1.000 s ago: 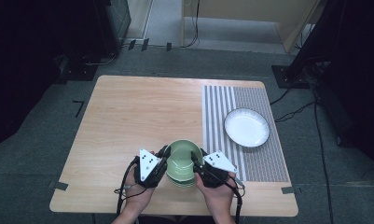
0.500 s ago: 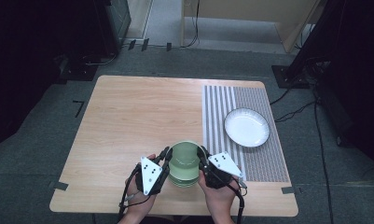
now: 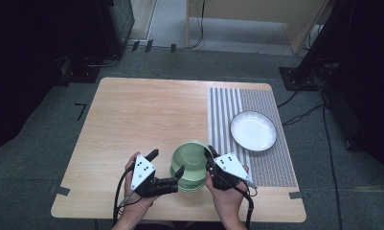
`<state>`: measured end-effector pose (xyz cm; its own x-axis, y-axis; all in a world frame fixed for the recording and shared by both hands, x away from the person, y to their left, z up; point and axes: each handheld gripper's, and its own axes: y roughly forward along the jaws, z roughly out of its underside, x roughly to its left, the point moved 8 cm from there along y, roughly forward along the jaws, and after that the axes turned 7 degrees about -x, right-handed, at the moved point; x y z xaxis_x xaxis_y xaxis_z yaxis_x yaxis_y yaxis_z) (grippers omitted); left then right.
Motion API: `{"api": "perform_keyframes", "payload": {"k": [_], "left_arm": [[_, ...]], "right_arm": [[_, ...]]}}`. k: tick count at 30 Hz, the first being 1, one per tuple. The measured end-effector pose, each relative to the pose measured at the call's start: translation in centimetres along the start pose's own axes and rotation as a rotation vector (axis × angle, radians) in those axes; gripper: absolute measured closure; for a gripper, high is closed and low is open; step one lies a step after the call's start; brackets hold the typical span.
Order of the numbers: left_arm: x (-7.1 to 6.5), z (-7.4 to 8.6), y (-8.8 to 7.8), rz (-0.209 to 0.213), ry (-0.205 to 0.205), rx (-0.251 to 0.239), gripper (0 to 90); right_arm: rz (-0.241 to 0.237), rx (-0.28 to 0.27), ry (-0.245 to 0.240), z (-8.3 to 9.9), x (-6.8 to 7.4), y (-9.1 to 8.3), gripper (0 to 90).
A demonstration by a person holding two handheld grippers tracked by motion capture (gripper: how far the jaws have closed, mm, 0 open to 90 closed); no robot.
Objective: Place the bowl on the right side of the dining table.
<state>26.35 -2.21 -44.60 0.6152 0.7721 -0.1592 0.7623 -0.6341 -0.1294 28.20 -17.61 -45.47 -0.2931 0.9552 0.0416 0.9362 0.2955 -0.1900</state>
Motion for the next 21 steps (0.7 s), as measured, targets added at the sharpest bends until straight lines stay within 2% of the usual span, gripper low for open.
{"api": "perform_keyframes", "payload": {"k": [7, 13, 18, 19, 21], "left_arm": [[0.8, -0.8, -0.9, -0.013, -0.008, -0.025, 0.0], [2.2, -1.1, -1.5, -0.051, -0.024, -0.027, 0.0], [3.9, -0.9, -1.9, -0.105, -0.025, -0.007, 0.0], [3.9, -0.9, -1.9, -0.105, -0.025, -0.007, 0.0], [4.9, -0.6, -2.0, -0.134, -0.030, 0.001, 0.0]], "right_arm": [[0.007, -0.012, 0.001, -0.5, -0.5, 0.1, 84.3], [0.016, -0.018, 0.006, -0.8, -1.2, 0.1, 84.3], [0.027, -0.023, 0.012, -1.1, -1.8, 0.0, 84.3], [0.027, -0.023, 0.012, -1.1, -1.8, 0.0, 84.3], [0.035, -0.026, 0.017, -1.3, -2.2, 0.0, 84.3]]}}
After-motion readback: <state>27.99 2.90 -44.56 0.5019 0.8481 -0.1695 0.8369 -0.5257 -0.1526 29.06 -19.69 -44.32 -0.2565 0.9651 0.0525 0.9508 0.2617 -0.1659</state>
